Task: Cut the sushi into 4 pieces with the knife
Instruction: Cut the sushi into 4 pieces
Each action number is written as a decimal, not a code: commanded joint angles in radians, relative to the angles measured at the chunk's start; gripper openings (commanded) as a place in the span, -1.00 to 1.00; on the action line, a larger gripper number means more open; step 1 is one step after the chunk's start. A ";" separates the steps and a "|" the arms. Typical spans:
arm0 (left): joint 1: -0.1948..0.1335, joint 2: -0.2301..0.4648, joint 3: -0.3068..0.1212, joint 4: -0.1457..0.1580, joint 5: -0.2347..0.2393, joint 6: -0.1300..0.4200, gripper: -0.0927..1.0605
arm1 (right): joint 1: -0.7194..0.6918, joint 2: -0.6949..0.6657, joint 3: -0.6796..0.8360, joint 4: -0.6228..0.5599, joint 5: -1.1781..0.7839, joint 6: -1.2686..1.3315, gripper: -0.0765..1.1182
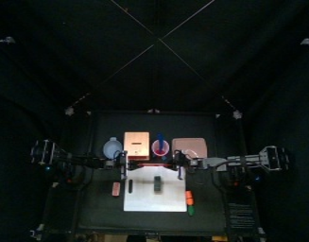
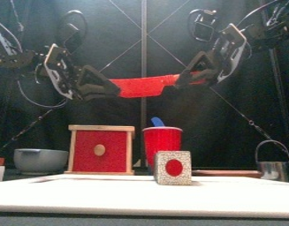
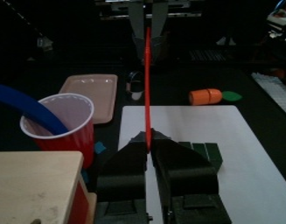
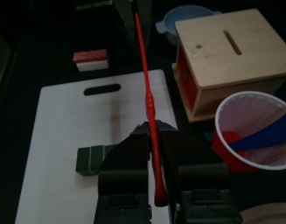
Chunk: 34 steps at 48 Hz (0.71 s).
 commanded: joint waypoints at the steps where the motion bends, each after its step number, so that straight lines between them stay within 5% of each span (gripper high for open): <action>1: -0.012 0.015 -0.044 0.002 -0.015 0.000 -0.29 | 0.009 0.011 -0.038 0.002 0.046 0.003 -0.68; 24: -0.092 0.118 -0.080 -0.003 -0.005 -0.006 -0.29 | 0.069 0.092 -0.051 0.055 0.175 0.002 -0.75; 34: -0.112 0.149 -0.083 -0.057 0.006 -0.006 -0.30 | 0.078 0.106 -0.052 0.069 0.175 0.002 -0.75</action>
